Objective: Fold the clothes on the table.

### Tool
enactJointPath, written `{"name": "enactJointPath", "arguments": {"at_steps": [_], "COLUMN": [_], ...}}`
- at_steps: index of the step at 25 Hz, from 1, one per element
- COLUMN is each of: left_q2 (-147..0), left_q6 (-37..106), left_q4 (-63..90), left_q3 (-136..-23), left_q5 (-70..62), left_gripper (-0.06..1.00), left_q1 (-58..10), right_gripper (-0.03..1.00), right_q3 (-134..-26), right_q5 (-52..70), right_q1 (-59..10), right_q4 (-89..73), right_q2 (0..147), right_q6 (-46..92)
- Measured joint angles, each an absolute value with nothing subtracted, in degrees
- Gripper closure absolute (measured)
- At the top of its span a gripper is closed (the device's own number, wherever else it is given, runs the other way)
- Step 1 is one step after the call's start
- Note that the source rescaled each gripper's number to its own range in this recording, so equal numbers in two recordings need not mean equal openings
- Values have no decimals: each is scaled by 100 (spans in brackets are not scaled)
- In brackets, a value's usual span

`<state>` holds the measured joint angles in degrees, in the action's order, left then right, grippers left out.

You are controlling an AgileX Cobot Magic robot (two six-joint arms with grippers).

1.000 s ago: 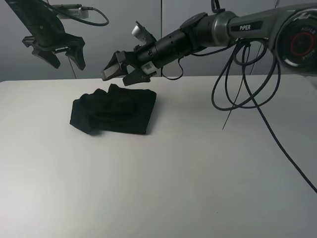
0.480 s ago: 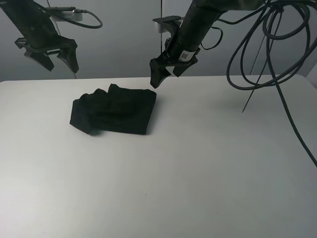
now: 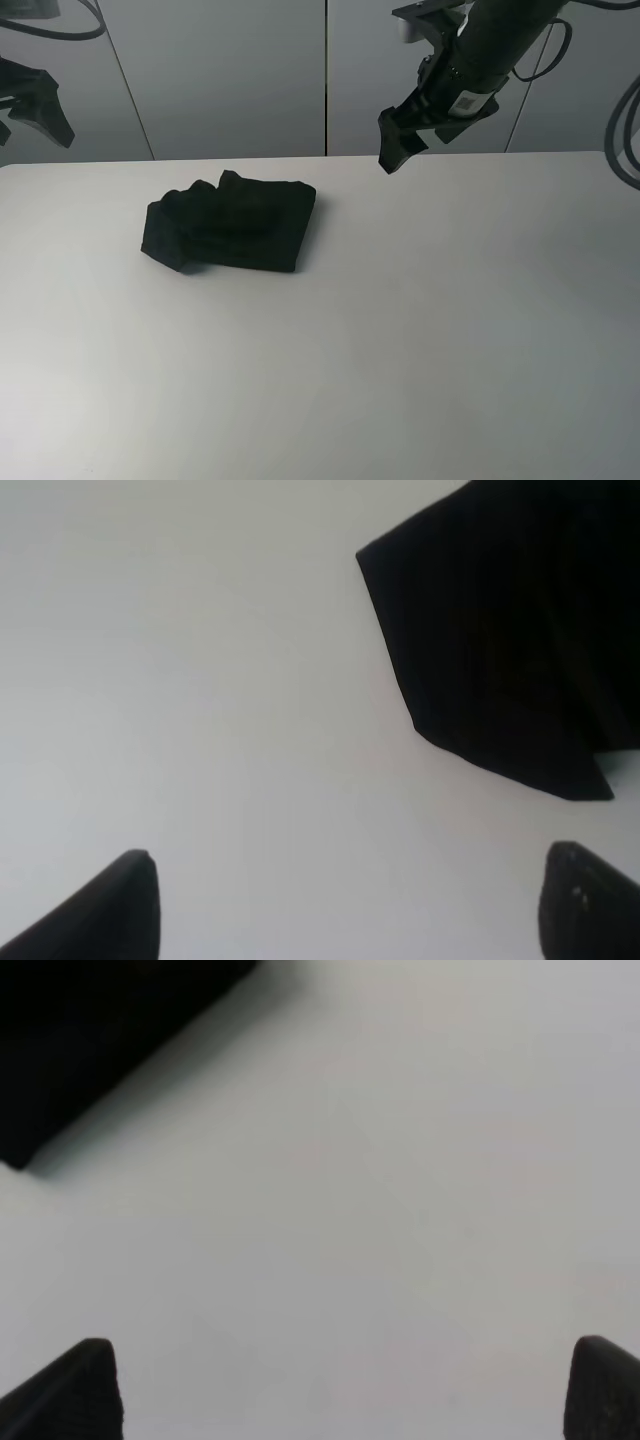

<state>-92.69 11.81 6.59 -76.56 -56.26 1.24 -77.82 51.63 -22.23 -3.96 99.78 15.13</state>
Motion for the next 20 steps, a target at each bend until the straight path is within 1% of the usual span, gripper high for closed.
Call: {"name": "enactJointPath", "arguments": {"at_steps": [2, 4, 14, 20], "left_q2": [-8857, -8463, -6128, -4546], "left_q6": [1194, 1194, 1175, 1075], "left_q4": [659, 659, 667, 667], "left_q3": [-7370, -7104, -5753, -4959], "left_q5": [-5638, -5662, -5768, -5892], "left_gripper": [-4, -4, -4, -4], "left_q1": [148, 158, 158, 158], "right_gripper": [-2, -3, -3, -3], "right_q3": [-7366, -7037, -5713, -5063], "right_q5": [5241, 5338, 5577, 5954], "right_q1": [-2223, -2223, -2223, -2223], "right_q4": [-286, -232, -214, -130], "right_q2": [9453, 8966, 6081, 4569], "right_q6": [1353, 1263, 948, 756]}}
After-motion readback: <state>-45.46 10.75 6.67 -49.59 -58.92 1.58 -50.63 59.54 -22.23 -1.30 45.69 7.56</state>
